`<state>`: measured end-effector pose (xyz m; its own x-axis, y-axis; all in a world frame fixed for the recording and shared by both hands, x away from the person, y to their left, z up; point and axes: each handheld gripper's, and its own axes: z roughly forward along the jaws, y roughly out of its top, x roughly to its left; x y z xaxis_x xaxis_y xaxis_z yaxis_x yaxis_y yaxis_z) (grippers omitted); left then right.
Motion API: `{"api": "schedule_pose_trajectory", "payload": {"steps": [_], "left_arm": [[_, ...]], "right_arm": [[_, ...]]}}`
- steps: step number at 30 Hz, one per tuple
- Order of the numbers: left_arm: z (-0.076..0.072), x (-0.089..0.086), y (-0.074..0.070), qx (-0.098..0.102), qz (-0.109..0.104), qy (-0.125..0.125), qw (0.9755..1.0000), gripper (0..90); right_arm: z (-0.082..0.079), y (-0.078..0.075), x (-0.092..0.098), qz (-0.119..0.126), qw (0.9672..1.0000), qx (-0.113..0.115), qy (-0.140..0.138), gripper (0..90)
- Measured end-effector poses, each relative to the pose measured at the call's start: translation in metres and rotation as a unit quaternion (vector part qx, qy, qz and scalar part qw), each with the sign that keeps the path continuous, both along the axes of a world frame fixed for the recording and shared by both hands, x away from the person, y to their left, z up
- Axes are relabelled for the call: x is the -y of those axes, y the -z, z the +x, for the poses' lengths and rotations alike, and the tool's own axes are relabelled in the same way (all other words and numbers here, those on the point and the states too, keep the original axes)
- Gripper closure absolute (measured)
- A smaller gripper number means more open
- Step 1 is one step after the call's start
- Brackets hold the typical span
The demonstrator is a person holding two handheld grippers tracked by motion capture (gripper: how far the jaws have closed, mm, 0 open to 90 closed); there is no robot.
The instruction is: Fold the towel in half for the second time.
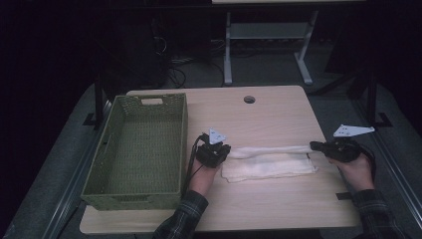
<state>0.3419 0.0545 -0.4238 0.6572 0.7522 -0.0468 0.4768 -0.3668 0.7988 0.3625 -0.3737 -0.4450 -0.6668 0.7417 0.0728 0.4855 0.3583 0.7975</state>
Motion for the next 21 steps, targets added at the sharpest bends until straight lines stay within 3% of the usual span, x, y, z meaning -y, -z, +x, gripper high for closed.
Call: {"api": "schedule_pose_trajectory", "payload": {"steps": [9, 21], "left_arm": [[-0.015, 0.001, 0.004, -0.001, 0.024, 0.007, 0.9997, 86.0], [-0.027, 0.001, 0.01, -0.01, 0.039, 0.013, 0.9991, 85.9]], "right_arm": [[-0.017, 0.0, 0.0, -0.006, 0.9999, 0.0, -0.01, 87.3], [-0.042, 0.001, 0.0, -0.012, 0.9996, -0.002, -0.024, 87.3]]}}
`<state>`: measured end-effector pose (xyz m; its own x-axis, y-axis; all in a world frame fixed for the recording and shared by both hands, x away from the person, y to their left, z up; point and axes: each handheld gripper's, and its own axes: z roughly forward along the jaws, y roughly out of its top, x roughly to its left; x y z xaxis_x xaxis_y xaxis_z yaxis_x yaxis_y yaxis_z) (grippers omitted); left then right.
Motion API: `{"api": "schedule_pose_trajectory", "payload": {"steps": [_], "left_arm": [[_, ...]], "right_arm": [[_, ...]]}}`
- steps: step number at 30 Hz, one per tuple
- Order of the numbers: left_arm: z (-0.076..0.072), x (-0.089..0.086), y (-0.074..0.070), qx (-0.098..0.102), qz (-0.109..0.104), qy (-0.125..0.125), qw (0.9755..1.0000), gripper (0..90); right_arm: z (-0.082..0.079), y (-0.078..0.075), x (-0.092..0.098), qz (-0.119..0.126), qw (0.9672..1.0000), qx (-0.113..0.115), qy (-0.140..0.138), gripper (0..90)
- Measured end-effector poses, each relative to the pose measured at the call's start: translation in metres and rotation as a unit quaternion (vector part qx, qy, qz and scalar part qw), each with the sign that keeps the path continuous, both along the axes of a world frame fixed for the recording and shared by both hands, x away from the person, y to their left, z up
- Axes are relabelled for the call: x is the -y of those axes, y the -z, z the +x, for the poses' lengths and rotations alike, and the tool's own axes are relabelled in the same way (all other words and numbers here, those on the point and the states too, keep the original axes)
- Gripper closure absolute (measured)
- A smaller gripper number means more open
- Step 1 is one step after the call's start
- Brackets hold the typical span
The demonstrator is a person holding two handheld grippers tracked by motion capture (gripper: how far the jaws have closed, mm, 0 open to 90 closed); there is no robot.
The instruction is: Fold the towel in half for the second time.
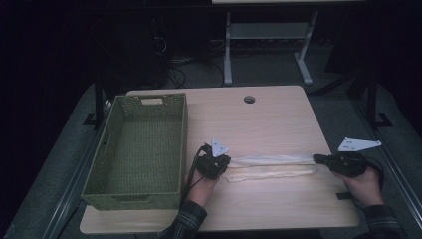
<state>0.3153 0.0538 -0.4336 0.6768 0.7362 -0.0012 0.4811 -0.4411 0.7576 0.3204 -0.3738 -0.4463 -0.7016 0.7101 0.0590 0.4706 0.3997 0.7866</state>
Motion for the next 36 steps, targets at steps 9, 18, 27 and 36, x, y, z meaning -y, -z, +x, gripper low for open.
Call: {"api": "schedule_pose_trajectory", "payload": {"steps": [9, 18, 27, 36], "left_arm": [[-0.007, 0.0, 0.007, -0.021, 0.01, 0.007, 0.9997, 85.4], [-0.009, -0.006, -0.008, -0.008, -0.024, 0.025, 0.9994, 75.1], [-0.008, 0.007, 0.01, -0.063, -0.001, 0.059, 0.9963, 81.7], [-0.007, 0.01, 0.021, -0.087, 0.035, 0.06, 0.9938, 86.3]], "right_arm": [[-0.012, 0.009, -0.002, -0.006, 0.9996, -0.021, -0.017, 86.9], [-0.019, -0.004, 0.0, 0.021, 0.9995, -0.005, -0.022, 80.5], [-0.013, 0.016, -0.009, -0.017, 0.9974, -0.059, -0.037, 87.7], [-0.012, 0.021, -0.009, -0.049, 0.9959, -0.064, -0.04, 89.7]]}}
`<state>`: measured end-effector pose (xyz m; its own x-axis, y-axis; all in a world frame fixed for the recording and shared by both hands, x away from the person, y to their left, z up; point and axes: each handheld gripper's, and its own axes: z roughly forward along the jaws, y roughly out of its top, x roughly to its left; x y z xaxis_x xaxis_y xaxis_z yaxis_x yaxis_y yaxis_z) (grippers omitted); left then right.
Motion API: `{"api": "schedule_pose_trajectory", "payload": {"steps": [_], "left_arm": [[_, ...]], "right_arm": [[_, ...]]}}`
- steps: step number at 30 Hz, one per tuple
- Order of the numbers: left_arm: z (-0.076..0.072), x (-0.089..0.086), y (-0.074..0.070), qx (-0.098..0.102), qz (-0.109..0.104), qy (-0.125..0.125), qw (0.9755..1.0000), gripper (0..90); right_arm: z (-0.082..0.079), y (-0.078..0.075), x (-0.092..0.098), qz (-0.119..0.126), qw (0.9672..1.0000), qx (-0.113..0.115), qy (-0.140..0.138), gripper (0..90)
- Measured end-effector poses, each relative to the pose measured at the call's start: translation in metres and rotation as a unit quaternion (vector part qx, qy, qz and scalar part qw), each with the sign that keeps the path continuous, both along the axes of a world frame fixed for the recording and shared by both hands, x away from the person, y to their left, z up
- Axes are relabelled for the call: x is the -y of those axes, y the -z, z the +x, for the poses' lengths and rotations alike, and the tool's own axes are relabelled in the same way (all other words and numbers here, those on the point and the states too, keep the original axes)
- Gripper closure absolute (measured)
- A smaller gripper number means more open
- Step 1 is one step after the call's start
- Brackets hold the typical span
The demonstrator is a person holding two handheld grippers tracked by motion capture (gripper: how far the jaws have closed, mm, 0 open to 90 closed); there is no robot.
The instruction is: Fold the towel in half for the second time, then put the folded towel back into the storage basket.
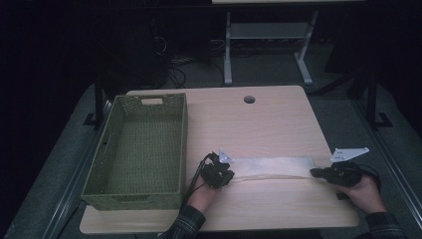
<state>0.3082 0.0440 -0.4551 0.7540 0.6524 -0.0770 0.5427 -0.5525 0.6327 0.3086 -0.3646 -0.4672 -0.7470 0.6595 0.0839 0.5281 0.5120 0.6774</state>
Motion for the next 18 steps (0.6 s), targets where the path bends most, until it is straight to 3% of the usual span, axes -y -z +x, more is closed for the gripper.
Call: {"api": "schedule_pose_trajectory", "payload": {"steps": [3, 5, 9, 12, 18], "left_arm": [[-0.002, 0.001, -0.001, -0.004, 0.003, 0.004, 1.0, 85.2], [-0.003, 0.001, -0.003, -0.008, -0.007, 0.005, 0.9999, 81.6], [-0.003, 0.0, -0.01, 0.003, -0.022, 0.008, 0.9997, 74.0], [-0.001, -0.002, -0.013, 0.01, -0.026, 0.01, 0.9996, 66.2], [0.002, -0.001, -0.014, 0.016, -0.034, 0.015, 0.9992, 48.0]], "right_arm": [[0.002, 0.0, 0.001, 0.002, 1.0, -0.003, 0.006, 89.7], [0.002, 0.0, 0.001, 0.005, 0.9999, -0.007, 0.007, 89.6], [0.001, -0.004, 0.003, 0.015, 0.9999, 0.007, 0.0, 89.5], [-0.001, -0.007, 0.002, 0.032, 0.9994, 0.012, -0.003, 89.5], [-0.004, -0.006, -0.011, 0.037, 0.9992, 0.003, -0.016, 89.7]]}}
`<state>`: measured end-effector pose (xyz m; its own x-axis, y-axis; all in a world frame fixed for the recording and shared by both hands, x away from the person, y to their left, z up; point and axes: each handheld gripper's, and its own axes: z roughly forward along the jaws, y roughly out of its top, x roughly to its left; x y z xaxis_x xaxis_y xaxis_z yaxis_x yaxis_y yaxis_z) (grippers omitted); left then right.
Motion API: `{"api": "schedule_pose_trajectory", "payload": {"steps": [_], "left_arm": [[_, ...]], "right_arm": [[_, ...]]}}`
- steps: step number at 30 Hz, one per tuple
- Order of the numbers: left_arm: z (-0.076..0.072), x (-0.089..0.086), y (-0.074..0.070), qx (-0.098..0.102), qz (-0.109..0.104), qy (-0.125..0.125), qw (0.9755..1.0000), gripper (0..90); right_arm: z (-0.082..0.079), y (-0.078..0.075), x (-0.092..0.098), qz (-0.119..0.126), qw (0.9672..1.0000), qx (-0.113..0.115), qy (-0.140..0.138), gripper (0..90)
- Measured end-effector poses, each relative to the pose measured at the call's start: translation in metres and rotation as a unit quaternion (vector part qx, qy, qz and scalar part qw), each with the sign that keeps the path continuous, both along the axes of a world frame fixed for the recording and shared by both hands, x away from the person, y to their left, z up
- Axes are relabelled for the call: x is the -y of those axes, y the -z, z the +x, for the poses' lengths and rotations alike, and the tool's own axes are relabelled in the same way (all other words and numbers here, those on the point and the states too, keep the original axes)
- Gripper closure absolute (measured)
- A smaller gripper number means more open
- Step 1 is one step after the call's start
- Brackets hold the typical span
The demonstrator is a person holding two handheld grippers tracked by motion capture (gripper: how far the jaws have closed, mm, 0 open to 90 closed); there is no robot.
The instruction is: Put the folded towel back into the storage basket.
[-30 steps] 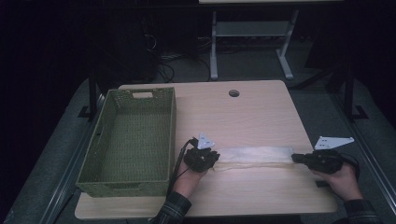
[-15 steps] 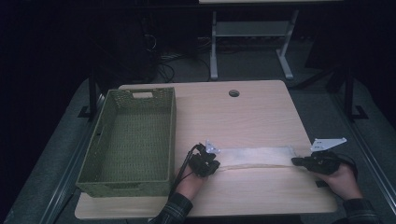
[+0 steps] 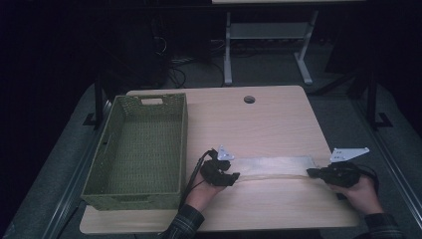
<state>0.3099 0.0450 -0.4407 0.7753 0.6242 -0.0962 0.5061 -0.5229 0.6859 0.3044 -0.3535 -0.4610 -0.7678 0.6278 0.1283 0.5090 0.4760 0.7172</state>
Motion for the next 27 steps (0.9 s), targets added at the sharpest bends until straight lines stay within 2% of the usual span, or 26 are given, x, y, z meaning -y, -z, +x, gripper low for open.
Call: {"api": "schedule_pose_trajectory", "payload": {"steps": [4, 6, 10, 19, 27], "left_arm": [[0.003, 0.0, 0.001, -0.001, -0.002, 0.007, 1.0, 36.7], [0.005, 0.0, 0.002, 0.0, -0.01, 0.01, 0.9999, 33.3], [0.007, 0.001, 0.002, 0.004, -0.004, 0.02, 0.9998, 26.4], [0.007, 0.002, 0.003, 0.005, -0.004, 0.025, 0.9997, 24.5], [0.007, 0.003, 0.003, 0.007, -0.006, 0.026, 0.9996, 24.5]], "right_arm": [[0.002, 0.004, -0.01, -0.015, 0.9998, -0.008, -0.009, 89.8], [0.003, 0.006, -0.011, -0.02, 0.9997, -0.01, -0.006, 89.8], [0.008, 0.007, -0.012, -0.032, 0.9995, -0.007, 0.001, 89.9], [0.03, 0.007, -0.016, -0.053, 0.9984, 0.01, 0.017, 89.9], [0.054, 0.007, -0.021, -0.054, 0.9982, 0.011, 0.025, 89.9]]}}
